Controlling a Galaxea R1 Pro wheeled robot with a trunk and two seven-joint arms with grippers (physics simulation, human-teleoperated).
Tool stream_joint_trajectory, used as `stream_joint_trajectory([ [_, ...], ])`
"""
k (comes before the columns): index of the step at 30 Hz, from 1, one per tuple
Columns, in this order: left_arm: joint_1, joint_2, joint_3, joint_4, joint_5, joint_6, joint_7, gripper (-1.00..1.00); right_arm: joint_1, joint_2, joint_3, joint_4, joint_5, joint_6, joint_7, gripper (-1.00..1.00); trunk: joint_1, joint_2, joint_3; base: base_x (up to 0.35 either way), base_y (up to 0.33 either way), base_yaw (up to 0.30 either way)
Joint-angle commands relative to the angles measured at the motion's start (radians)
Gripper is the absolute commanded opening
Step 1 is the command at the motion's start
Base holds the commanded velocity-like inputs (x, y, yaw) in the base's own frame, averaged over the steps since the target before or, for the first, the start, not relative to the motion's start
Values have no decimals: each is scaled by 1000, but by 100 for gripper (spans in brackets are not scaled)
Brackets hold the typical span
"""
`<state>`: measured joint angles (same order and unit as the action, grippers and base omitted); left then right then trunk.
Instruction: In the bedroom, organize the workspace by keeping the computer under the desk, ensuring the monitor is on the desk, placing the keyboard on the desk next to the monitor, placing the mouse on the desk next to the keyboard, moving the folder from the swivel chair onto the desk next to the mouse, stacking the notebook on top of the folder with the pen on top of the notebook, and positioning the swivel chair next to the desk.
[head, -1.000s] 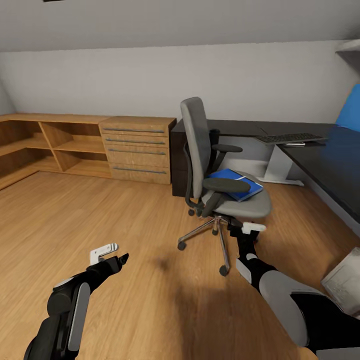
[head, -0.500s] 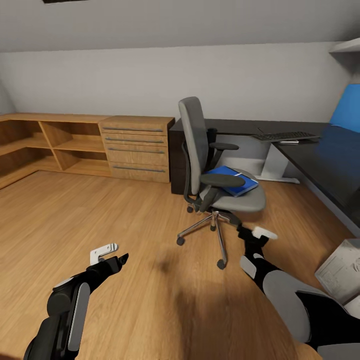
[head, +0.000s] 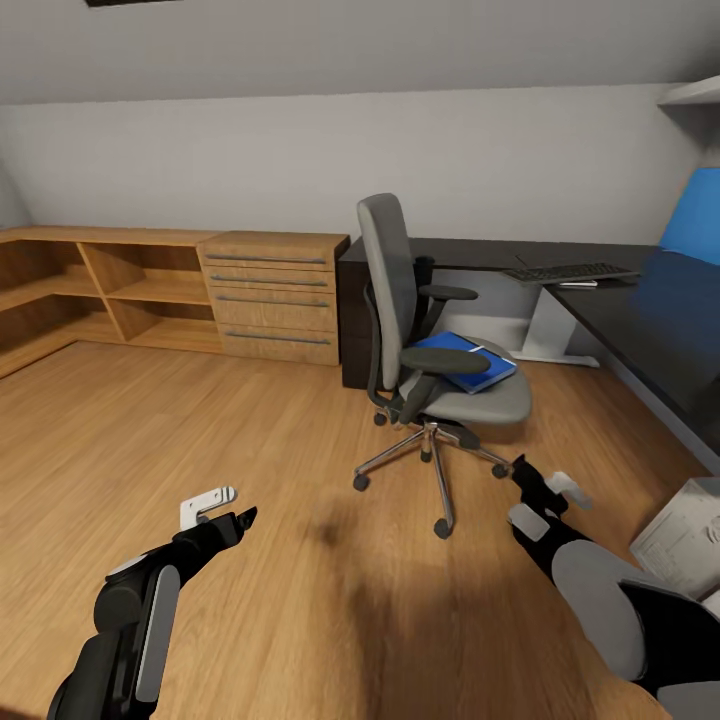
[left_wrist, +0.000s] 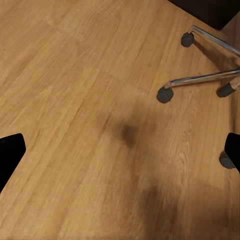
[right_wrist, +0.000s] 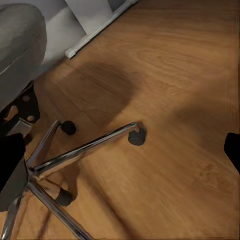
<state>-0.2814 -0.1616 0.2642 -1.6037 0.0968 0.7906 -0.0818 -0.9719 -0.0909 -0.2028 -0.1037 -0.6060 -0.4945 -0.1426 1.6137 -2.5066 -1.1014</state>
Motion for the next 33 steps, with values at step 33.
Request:
stream_joint_trajectory([
  [33,-1,0,4,-2,8,6,-1,100,-1,14,2,-71,-36,6,124,100,0,0,-1,37,31,-189],
])
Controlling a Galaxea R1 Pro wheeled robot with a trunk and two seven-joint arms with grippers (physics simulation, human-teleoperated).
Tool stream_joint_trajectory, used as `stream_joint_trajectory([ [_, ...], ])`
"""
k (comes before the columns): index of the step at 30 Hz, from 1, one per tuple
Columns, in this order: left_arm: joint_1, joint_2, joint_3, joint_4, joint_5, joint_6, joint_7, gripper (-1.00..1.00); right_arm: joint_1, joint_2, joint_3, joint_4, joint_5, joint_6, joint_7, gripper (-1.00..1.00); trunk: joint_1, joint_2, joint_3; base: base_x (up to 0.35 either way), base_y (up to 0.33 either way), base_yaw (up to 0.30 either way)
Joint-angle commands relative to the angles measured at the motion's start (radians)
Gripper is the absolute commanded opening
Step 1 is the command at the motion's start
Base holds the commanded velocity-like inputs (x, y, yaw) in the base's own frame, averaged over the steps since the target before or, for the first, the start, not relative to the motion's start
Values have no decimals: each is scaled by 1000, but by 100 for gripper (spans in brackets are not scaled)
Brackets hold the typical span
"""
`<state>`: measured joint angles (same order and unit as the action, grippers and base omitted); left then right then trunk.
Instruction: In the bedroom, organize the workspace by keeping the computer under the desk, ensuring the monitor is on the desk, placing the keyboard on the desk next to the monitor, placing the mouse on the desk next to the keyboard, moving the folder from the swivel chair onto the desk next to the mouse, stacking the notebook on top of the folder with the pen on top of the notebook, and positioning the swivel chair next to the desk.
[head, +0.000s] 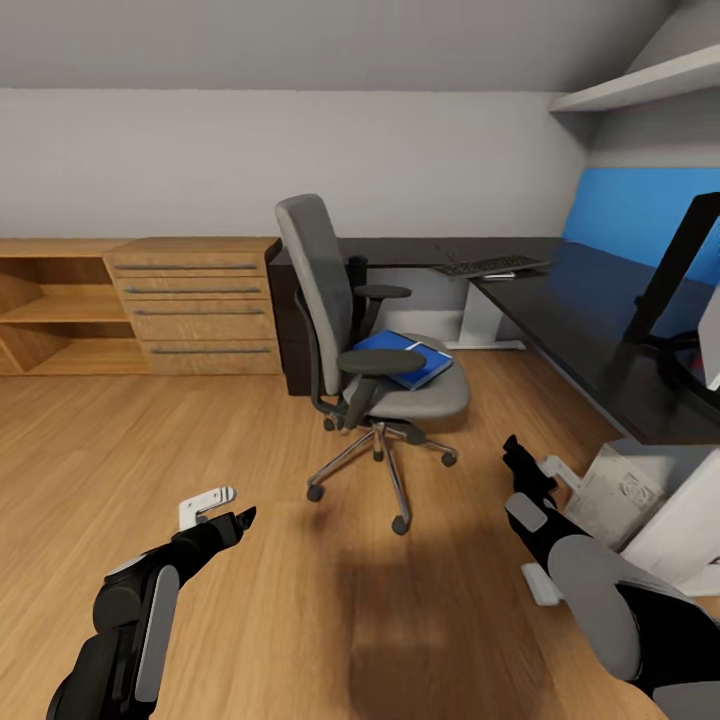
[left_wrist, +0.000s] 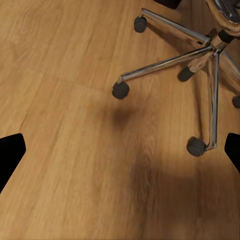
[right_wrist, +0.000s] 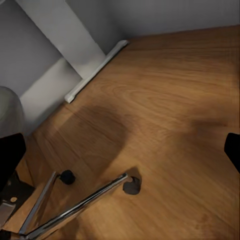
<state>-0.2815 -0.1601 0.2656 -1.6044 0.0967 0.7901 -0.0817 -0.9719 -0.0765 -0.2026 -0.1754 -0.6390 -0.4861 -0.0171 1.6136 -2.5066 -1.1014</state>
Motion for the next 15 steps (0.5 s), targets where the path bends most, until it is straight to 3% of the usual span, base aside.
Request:
stream_joint_trajectory([
  [1,-1,-1,3,-1,8,6,-2,100,-1,3,6,-2,0,-2,7,100,0,0,-1,32,27,-32],
  [8,-1,0,4,-2,8,6,-2,100,-4,-2,11,-5,0,20,2,100,0,0,-1,13,11,-13],
  [15,-1,1,4,0,7,6,-3,100,-8,-9,-3,-6,-43,77,-10,100,0,0,-1,2,1,-2],
])
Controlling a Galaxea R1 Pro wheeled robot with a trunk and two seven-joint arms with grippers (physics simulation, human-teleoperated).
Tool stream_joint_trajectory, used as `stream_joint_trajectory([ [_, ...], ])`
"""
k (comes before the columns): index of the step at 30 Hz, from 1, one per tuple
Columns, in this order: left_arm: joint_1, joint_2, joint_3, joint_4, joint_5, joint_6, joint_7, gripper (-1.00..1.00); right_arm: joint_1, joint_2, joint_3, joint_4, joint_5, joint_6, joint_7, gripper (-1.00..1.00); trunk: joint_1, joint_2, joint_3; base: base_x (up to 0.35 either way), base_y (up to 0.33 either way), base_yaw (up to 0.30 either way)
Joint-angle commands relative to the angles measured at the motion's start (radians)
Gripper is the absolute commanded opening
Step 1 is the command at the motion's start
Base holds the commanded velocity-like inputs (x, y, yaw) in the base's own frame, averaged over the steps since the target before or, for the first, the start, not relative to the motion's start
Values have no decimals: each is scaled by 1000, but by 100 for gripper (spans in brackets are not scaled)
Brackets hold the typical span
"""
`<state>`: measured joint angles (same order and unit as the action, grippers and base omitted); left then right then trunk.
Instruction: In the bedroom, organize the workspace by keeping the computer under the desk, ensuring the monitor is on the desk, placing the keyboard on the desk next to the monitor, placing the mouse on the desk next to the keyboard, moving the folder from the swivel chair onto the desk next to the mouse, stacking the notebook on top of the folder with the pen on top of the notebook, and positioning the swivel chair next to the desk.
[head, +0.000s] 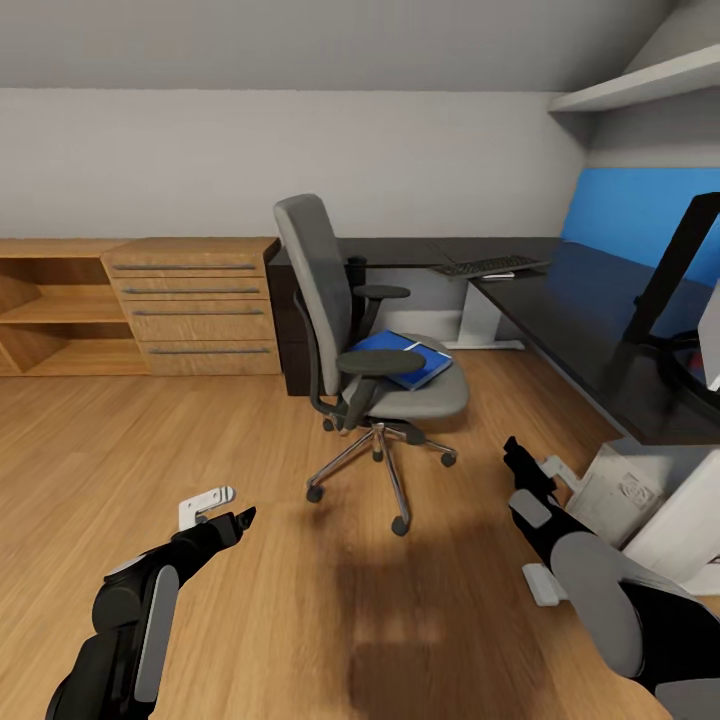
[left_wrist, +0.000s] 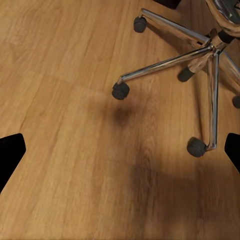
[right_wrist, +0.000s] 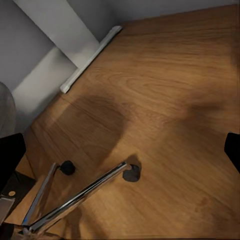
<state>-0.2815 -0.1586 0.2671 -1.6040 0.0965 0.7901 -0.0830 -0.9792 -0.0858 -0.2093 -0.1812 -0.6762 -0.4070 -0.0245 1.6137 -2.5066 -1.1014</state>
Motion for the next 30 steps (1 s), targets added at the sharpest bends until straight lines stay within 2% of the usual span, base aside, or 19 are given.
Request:
stream_joint_trajectory([
  [1,-1,-1,3,0,7,6,-1,100,-1,4,2,2,-15,-2,-2,100,0,0,-1,0,0,0],
  [4,-1,-2,3,1,7,5,-1,100,-1,21,1,3,-21,-21,-1,100,0,0,-1,0,0,0],
  [7,-1,-2,3,4,6,4,0,100,-1,53,5,2,-24,-99,2,100,0,0,-1,2,0,0],
  [15,-1,-3,2,13,6,3,0,100,-1,72,17,4,-17,-122,35,100,0,0,-1,182,0,0],
  [16,-1,-3,2,16,5,3,0,100,-1,88,19,1,-14,-131,33,100,0,0,-1,79,0,0],
  [23,-1,-3,2,18,5,4,0,100,-1,91,21,-1,-12,-147,36,100,0,0,-1,28,0,0],
  [28,-1,-3,2,18,6,5,0,100,0,89,22,-1,-11,-150,37,100,0,0,-1,304,0,0],
  [30,-1,-4,-1,18,5,5,0,100,1,77,22,-1,-11,-151,37,100,0,0,-1,41,0,0],
])
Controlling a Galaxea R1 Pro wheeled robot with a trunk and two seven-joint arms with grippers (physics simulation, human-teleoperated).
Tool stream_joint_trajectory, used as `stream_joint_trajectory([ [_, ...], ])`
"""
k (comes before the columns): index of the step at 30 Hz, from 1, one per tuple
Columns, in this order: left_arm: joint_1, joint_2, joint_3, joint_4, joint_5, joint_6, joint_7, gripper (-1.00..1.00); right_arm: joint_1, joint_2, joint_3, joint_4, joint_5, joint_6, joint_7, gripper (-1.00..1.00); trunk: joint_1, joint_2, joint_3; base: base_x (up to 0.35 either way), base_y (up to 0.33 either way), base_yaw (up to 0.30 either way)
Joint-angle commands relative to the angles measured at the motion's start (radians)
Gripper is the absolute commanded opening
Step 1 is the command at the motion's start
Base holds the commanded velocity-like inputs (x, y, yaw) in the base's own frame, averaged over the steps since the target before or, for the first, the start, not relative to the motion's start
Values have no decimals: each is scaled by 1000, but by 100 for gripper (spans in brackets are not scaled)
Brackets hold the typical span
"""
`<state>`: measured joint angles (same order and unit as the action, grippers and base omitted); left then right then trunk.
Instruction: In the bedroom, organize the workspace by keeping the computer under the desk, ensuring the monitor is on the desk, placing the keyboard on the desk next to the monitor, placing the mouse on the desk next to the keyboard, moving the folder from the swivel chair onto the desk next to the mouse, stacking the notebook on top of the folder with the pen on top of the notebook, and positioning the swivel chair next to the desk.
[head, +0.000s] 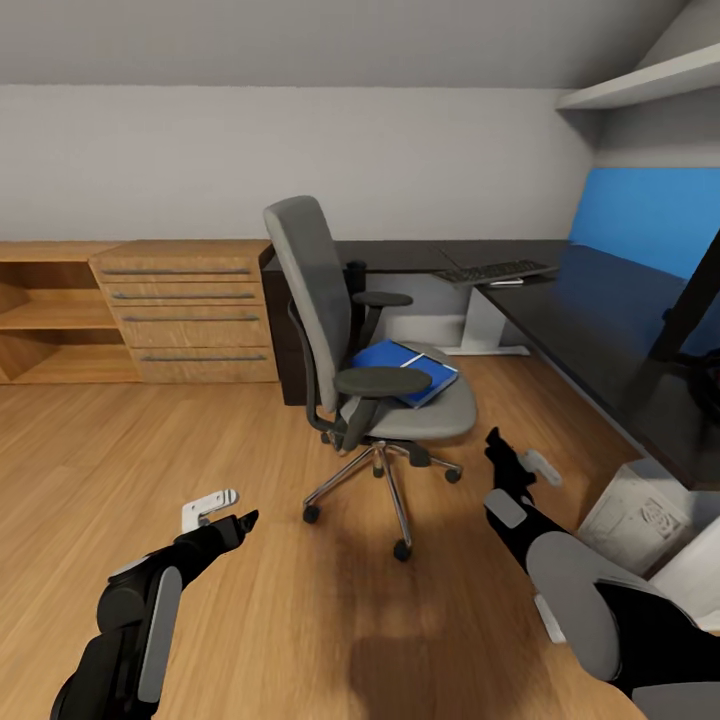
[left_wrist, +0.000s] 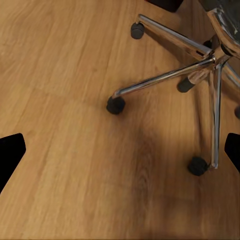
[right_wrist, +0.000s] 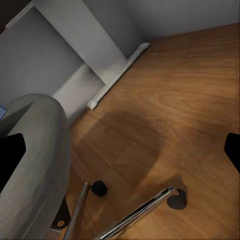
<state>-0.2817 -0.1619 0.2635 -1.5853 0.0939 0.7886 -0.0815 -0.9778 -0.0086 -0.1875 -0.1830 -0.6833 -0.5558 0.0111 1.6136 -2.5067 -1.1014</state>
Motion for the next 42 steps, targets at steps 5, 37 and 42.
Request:
stream_joint_trajectory([
  [5,-1,-1,2,-1,7,6,-1,100,0,-26,0,1,-5,0,0,100,0,0,-1,27,0,0],
  [37,-1,-1,2,6,8,6,-1,100,1,-87,-8,1,-21,128,8,100,0,0,-1,225,0,0],
  [42,-1,-1,2,7,7,7,-1,100,0,-87,-16,1,-22,234,11,100,0,0,-1,25,0,0],
])
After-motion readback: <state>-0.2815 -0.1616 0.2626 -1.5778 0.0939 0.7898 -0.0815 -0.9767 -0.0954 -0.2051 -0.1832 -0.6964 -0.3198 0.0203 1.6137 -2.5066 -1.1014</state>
